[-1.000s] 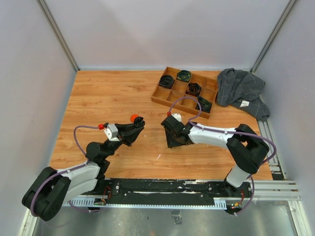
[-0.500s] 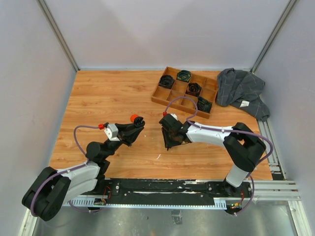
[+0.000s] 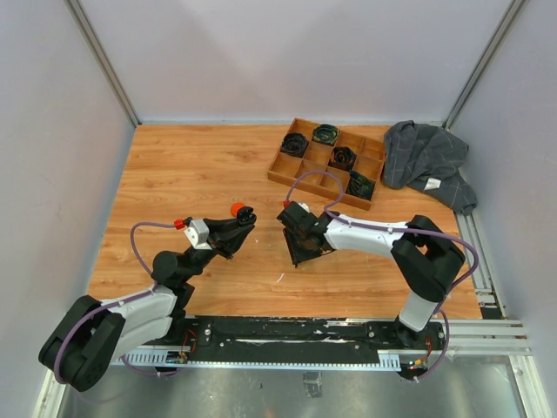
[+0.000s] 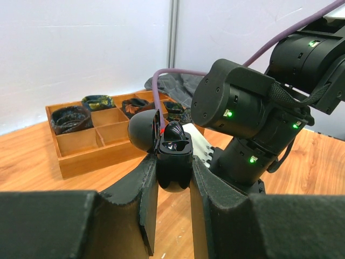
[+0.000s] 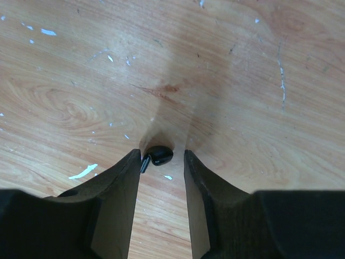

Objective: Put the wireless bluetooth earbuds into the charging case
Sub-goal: Pick up the earbud from the center of the board.

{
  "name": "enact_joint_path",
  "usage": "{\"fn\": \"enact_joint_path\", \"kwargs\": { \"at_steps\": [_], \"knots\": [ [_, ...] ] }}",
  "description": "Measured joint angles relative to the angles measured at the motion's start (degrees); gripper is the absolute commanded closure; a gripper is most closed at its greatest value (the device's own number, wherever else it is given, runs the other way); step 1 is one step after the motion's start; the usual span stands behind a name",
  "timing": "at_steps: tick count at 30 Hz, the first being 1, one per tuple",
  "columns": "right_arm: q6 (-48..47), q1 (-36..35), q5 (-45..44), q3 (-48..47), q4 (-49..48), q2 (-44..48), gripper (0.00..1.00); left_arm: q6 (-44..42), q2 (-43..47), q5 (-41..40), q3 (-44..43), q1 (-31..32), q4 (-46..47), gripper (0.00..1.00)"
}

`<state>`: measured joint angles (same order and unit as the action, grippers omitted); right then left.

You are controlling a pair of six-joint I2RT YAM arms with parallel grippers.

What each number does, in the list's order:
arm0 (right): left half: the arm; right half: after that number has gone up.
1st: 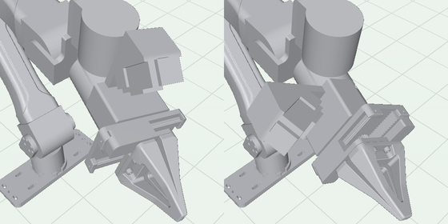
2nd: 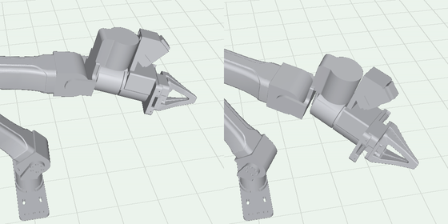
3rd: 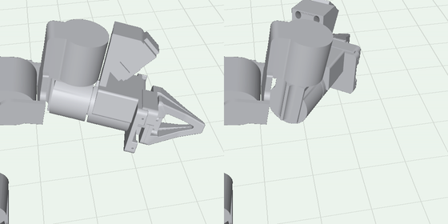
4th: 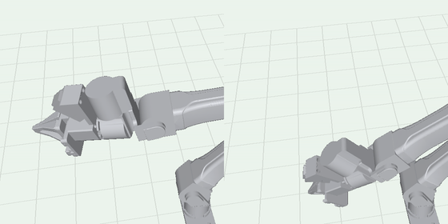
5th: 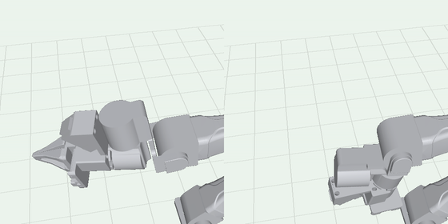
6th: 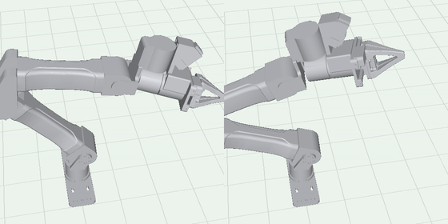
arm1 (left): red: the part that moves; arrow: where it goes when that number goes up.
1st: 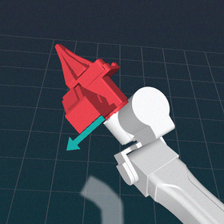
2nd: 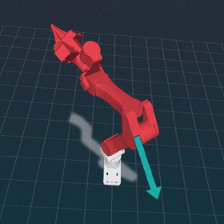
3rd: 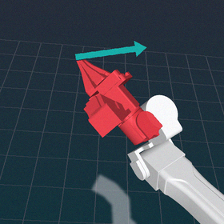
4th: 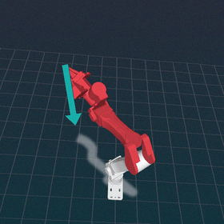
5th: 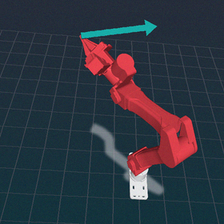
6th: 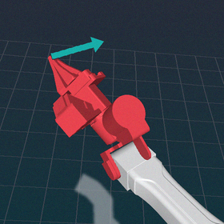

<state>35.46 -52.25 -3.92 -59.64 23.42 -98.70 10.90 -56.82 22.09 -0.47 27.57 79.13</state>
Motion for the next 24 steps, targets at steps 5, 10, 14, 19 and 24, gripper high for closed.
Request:
{"fn": "enact_joint_path", "kwargs": {
  "at_steps": [5,10,14,19,24],
  "knots": [
    [0.00,-0.17,-0.15,-0.02,1.33,-0.07,0.63,0.02,0.00,0.00,0.00,0.00,0.00,0.90],
    [0.02,-0.66,-0.09,-1.42,1.90,-1.31,0.65,0.00,0.00,0.00,0.00,0.00,-0.02,0.91],
    [0.00,-0.74,0.04,-2.21,1.88,-2.05,0.67,0.00,0.09,0.00,0.00,0.00,-0.04,0.90],
    [-0.22,-0.74,0.35,-3.08,1.86,-2.82,0.69,0.00,0.11,-0.02,0.00,0.00,-0.04,0.90],
    [-1.03,-0.76,0.68,-4.55,2.40,-3.98,0.74,0.00,0.11,-0.02,0.00,0.00,-0.07,0.90]
  ]
}}
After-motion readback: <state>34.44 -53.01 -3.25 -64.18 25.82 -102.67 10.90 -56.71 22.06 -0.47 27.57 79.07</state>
